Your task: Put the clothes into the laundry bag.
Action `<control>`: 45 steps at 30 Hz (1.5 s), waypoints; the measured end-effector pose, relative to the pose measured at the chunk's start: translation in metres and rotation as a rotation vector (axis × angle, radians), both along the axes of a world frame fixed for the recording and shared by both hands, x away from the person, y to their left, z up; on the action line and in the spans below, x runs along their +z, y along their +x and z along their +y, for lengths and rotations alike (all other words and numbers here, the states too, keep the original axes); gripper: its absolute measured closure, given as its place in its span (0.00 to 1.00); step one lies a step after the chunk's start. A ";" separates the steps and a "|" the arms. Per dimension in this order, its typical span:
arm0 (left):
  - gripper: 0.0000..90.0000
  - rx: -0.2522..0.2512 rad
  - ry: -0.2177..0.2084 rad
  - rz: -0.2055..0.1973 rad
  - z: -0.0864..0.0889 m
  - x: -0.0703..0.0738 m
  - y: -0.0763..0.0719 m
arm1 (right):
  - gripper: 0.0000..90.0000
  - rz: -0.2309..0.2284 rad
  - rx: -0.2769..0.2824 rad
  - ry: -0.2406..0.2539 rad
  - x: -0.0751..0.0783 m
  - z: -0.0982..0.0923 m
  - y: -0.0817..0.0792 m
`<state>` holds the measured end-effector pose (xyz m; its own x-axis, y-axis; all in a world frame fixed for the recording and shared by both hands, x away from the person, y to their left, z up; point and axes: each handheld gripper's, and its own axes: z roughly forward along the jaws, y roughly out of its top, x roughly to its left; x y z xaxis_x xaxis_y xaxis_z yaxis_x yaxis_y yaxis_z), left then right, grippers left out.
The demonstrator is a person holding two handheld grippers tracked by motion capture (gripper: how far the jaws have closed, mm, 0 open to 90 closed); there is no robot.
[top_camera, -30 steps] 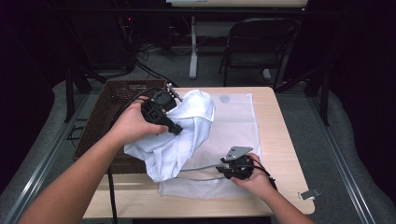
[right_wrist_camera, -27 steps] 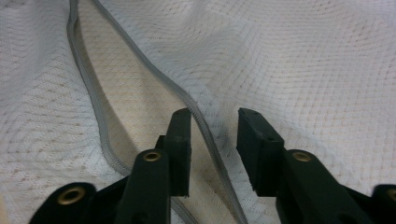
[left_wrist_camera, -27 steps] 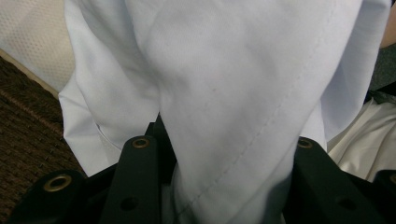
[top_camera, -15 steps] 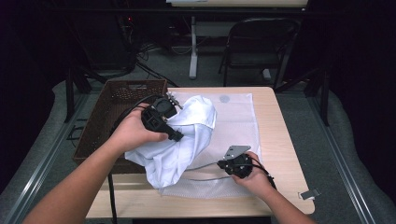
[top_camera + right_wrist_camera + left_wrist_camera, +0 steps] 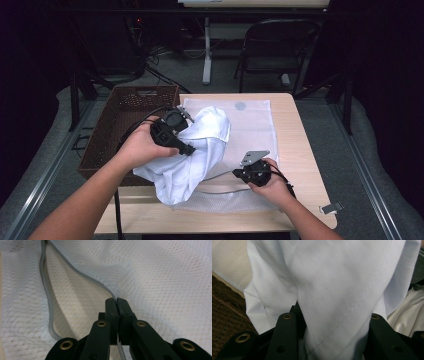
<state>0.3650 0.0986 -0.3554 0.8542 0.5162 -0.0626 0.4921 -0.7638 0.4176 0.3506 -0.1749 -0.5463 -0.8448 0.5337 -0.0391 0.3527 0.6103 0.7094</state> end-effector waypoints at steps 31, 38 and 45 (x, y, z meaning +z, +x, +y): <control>0.70 -0.001 -0.052 -0.010 0.008 -0.018 -0.012 | 0.99 0.006 -0.016 -0.057 0.073 0.006 0.066; 0.70 -0.009 -0.073 -0.007 0.009 -0.026 -0.019 | 0.99 0.001 -0.041 -0.013 0.086 -0.001 0.075; 0.70 -0.020 -0.078 -0.013 0.010 -0.034 -0.030 | 0.99 0.000 -0.052 -0.010 0.089 0.000 0.080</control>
<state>0.3348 0.1084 -0.3892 0.8652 0.4931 -0.0904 0.4712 -0.7383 0.4826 0.4309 -0.1746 -0.4570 -0.8160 0.5763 -0.0447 0.3839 0.5982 0.7034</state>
